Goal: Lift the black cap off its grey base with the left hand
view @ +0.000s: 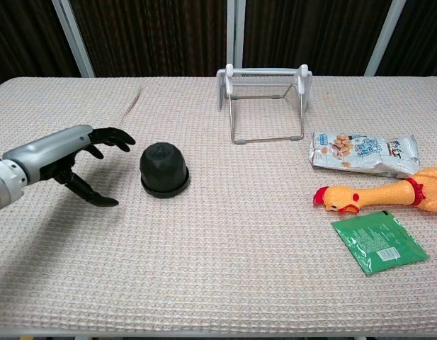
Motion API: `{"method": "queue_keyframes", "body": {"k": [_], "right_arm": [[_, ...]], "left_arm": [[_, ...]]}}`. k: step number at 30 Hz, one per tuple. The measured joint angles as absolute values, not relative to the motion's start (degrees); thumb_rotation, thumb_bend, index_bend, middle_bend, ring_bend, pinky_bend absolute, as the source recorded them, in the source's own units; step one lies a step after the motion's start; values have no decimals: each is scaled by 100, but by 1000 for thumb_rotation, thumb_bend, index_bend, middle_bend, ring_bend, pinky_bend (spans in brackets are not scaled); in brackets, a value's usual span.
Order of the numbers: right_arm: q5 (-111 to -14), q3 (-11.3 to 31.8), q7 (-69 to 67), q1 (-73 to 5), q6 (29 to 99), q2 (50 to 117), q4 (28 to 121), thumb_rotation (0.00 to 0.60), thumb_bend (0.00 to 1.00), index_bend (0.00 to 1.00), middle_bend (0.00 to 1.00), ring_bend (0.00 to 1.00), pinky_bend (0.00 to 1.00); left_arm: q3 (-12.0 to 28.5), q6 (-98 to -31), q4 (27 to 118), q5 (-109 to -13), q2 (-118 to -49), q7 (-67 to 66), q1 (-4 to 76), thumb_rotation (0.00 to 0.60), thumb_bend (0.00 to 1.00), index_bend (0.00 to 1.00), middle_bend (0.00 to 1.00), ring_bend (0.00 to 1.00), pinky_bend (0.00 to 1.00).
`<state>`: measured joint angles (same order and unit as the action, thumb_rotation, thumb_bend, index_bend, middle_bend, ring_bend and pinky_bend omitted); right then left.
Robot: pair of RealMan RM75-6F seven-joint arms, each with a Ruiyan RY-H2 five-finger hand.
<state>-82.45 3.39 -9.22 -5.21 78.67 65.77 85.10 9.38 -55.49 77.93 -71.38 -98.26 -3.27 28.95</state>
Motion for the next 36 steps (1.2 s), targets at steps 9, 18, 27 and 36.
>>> {"method": "queue_keyframes", "body": {"k": [9,18,27,36], "right_arm": [[-8205,342,-1055,-521,7821,6616,8375,600,188,0,0,0,0],[-8184,337,-1082,-525,7776,6637,8326,600,187,0,0,0,0],[-8133,341,-1122,-534,7712,6663,8268,600,187,0,0,0,0],[-8068,356,-1149,-535,7661,6677,8219,600,188,0,0,0,0]], "left_arm": [[1019,-5351,7563,-7008,-10076,-432,3187,600,70,164,165,114,206],[1076,-5014,7323,-6897,-10153,-511,3514,600,70,163,171,114,208],[1139,-4829,7143,-6702,-10243,-557,3730,600,70,163,177,114,209],[1087,-4877,7234,-6799,-10225,-399,3771,600,71,164,210,115,210]]}}
